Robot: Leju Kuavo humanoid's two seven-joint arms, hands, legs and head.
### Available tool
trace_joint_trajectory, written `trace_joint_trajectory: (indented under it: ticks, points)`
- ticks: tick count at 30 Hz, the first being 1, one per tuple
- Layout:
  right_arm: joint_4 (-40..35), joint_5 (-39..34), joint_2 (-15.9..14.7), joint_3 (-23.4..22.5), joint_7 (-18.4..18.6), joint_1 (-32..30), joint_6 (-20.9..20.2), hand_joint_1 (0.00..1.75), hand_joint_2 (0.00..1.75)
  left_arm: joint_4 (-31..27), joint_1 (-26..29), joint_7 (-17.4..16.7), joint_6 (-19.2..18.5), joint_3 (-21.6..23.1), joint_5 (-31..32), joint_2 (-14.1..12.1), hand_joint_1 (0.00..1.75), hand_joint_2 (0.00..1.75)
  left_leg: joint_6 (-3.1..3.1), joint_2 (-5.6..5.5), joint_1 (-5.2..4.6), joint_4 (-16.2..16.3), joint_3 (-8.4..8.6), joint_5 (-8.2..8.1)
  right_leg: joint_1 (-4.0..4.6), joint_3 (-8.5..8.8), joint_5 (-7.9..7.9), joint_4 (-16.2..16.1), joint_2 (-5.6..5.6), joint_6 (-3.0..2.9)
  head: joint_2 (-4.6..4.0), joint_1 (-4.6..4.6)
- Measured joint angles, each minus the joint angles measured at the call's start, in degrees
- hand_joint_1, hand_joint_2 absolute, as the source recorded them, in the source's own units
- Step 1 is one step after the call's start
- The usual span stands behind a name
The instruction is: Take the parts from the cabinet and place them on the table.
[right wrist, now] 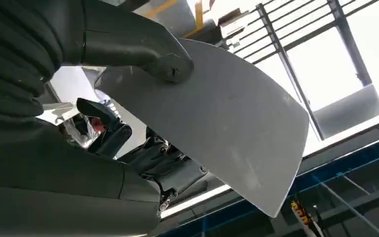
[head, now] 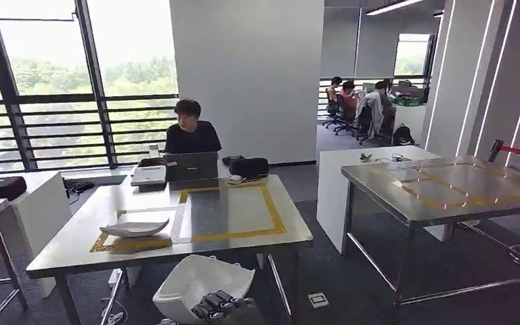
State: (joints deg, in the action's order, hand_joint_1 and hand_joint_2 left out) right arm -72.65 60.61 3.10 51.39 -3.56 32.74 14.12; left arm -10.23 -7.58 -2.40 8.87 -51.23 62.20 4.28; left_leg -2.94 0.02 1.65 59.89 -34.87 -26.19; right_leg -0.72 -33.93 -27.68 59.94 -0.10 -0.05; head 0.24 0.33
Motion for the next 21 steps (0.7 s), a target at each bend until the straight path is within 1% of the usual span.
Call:
trace_joint_trajectory:
  ticks: [1, 2, 3, 4, 5, 6, 7, 8, 9, 10, 11, 12, 13, 14, 15, 16, 17, 18, 19, 20, 21]
  points:
    - [0.0, 0.02, 0.0, 0.0, 0.0, -0.04, -0.05, 1.75, 1.75, 0.0, 0.03, -0.09, 0.0, 0.0, 0.02, 0.0, 0.0, 1.75, 0.2, -0.06, -0.08, 0.01, -0.16, -0.01, 0.1, 0.04, 0.1, -0.14, -0.02, 0.22, 0.02, 0.13]
    - [0.0, 0.04, 0.0, 0.0, 0.0, -0.05, -0.09, 1.75, 1.75, 0.02, 0.23, -0.11, 0.0, 0.0, 0.04, 0.0, 0.0, 1.75, 0.67, -0.19, -0.27, 0.1, -0.24, -0.08, -0.04, 0.21, 0.22, -0.43, -0.07, 0.54, 0.0, 0.18]
    - [0.0, 0.11, 0.0, 0.0, 0.0, -0.01, -0.15, 1.75, 1.75, 0.02, 0.31, -0.22, 0.0, 0.0, 0.04, 0.02, 0.0, 1.75, 1.19, -0.24, -0.02, -0.12, -0.1, 0.02, -0.12, 0.36, 0.04, -0.5, -0.07, 0.98, 0.0, 0.24]
    - [-0.02, 0.11, 0.0, 0.0, 0.0, -0.02, -0.15, 1.75, 1.75, 0.02, 0.34, -0.26, -0.02, 0.0, 0.04, 0.07, 0.0, 1.75, 1.63, -0.23, 0.11, -0.31, 0.07, 0.14, -0.27, 0.26, -0.44, 0.21, -0.04, 1.28, 0.0, 0.31]
    - [-0.02, 0.15, 0.0, 0.0, -0.02, 0.01, -0.18, 1.75, 1.75, 0.0, 0.29, -0.24, 0.0, 0.0, 0.07, 0.15, 0.0, 1.75, 2.1, -0.23, 0.09, -0.32, 0.09, 0.07, -0.28, -0.78, -1.8, 2.33, -0.01, 1.36, 0.0, 0.42]
    - [-0.02, 0.26, 0.0, 0.0, -0.04, -0.02, -0.2, 1.75, 1.75, 0.0, 0.26, -0.24, 0.0, 0.0, 0.07, 0.13, 0.0, 1.75, 2.4, -0.23, 0.02, -0.31, 0.09, 0.03, -0.18, -2.78, -3.85, 6.22, 0.02, 1.42, 0.0, 0.46]
    - [-0.02, 0.28, -0.02, 0.0, -0.04, -0.16, -0.31, 1.75, 1.75, 0.0, 0.28, -0.26, 0.0, 0.0, 0.07, 0.13, 0.0, 1.75, 2.54, -0.23, -0.15, -0.31, 0.08, -0.02, -0.14, -5.37, -5.98, 11.26, 0.06, 1.51, 0.0, 0.55]
    - [-0.02, 0.31, -0.07, 0.0, -0.02, -0.28, -0.37, 1.75, 1.75, 0.02, 0.34, -0.26, 0.0, 0.0, 0.07, 0.13, 0.0, 1.75, 2.71, -0.24, -0.36, -0.29, 0.07, -0.08, -0.13, -7.76, -7.39, 15.66, 0.05, 1.51, 0.0, 0.57]
    - [-0.02, 0.35, -0.07, 0.0, -0.04, -0.46, -0.42, 1.75, 1.75, 0.02, 0.4, -0.28, 0.0, 0.0, 0.07, 0.15, 0.0, 1.75, 2.79, -0.28, -0.56, -0.27, 0.12, -0.14, -0.1, -9.07, -7.37, 17.76, 0.06, 1.36, 0.0, 0.57]
    - [-0.02, 0.35, -0.07, 0.0, -0.02, -0.57, -0.42, 1.75, 1.75, 0.02, 0.42, -0.28, -0.02, 0.0, 0.07, 0.15, 0.0, 1.75, 2.86, -0.38, -0.72, -0.26, 0.23, -0.19, 0.03, -8.83, -5.91, 16.68, 0.06, 1.06, 0.0, 0.57]
    - [-0.02, 0.39, -0.07, 0.0, -0.02, -0.57, -0.46, 1.75, 1.75, 0.02, 0.4, -0.28, 0.0, 0.0, 0.07, 0.17, 0.0, 1.75, 2.9, -0.5, -0.84, -0.24, 0.37, -0.23, 0.22, -7.36, -3.59, 13.32, 0.08, 0.65, 0.0, 0.57]
    - [-0.02, 0.44, -0.04, 0.0, 0.02, -0.53, -0.48, 1.75, 1.75, 0.02, 0.36, -0.28, 0.0, 0.0, 0.07, 0.22, 0.0, 1.75, 2.92, -0.64, -1.0, -0.24, 0.57, -0.29, 0.5, -5.0, -0.89, 8.29, 0.14, 0.13, 0.0, 0.59]
    - [-0.02, 0.44, -0.04, 0.0, 0.02, -0.48, -0.48, 1.75, 1.75, 0.02, 0.34, -0.28, 0.0, 0.0, 0.07, 0.41, 0.0, 1.75, 2.93, -0.73, -1.1, -0.24, 0.76, -0.36, 0.95, -2.25, 1.59, 2.67, 0.26, -0.76, 0.0, 0.57]
    - [-0.02, 0.46, -0.05, 0.0, 0.02, -0.48, -0.48, 1.75, 1.75, 0.07, 0.34, -0.28, -0.04, 0.0, 0.07, 0.77, 0.0, 1.75, 2.76, -0.72, -1.28, -0.2, 0.68, -0.44, 1.21, -1.07, 1.07, 0.13, 0.16, -1.45, 0.0, 0.46]
    - [-0.02, 0.5, -0.04, 0.0, 0.04, -0.49, -0.53, 1.75, 1.75, 0.0, 0.33, -0.28, -0.09, 0.0, 0.07, 0.7, 0.0, 1.75, 2.44, -0.81, -1.27, -0.18, 0.57, -0.46, 1.4, -1.1, 1.5, -0.45, -0.2, -1.11, 0.0, 0.55]
    - [-0.02, 0.55, -0.04, 0.0, 0.07, -0.53, -0.53, 1.75, 1.75, 0.0, 0.38, -0.26, -0.17, 0.0, 0.07, 0.7, 0.0, 1.75, 2.02, -0.76, -1.1, -0.32, 0.55, -0.43, 1.54, -1.2, 1.46, -0.41, -0.1, -1.15, 0.0, 0.39]
    - [-0.04, 0.61, -0.04, 0.0, 0.13, -0.56, -0.53, 1.75, 1.75, 0.02, 0.4, -0.26, -0.17, -0.02, 0.07, 0.72, 0.0, 1.75, 1.74, -0.71, -0.97, -0.42, 0.61, -0.42, 1.61, -1.2, 1.44, -0.42, -0.05, -1.28, 0.0, 0.48]
    - [-0.11, 0.68, -0.02, 0.0, 0.13, -0.56, -0.53, 1.75, 1.75, 0.02, 0.34, -0.2, -0.2, -0.02, 0.04, 0.72, 0.0, 1.75, 1.43, -0.69, -1.03, -0.63, 0.74, -0.37, 1.52, -1.11, 1.6, -0.78, -0.01, -1.49, 0.0, 0.46]
    - [-0.31, 0.72, 0.04, 0.0, 0.15, -0.63, -0.53, 1.75, 1.75, -0.04, 0.33, -0.13, -0.2, -0.02, 0.02, 0.65, 0.0, 1.75, 1.22, -0.66, -1.03, -0.4, 0.43, -0.67, 0.67, -0.47, 2.12, -1.72, -0.18, -1.67, 0.0, 0.39]
    - [-0.31, 0.81, 0.13, 0.0, 0.18, -0.61, -0.5, 1.75, 1.75, 0.0, 0.32, -0.11, -0.33, -0.02, -0.02, 0.81, 0.0, 1.75, 0.93, -0.52, -1.08, 1.05, 0.09, -1.66, 0.66, -0.09, 2.2, -2.1, -0.23, -1.89, 0.0, 0.33]
    - [-0.31, 0.92, 0.2, 0.0, 0.2, -0.53, -0.53, 1.75, 1.75, 0.02, 0.32, -0.11, -0.33, -0.02, -0.04, 0.81, 0.0, 1.75, 0.7, -0.48, -0.98, 4.22, -1.4, -3.58, 0.58, -0.02, 2.18, -2.11, -0.36, -2.04, 0.0, 0.2]
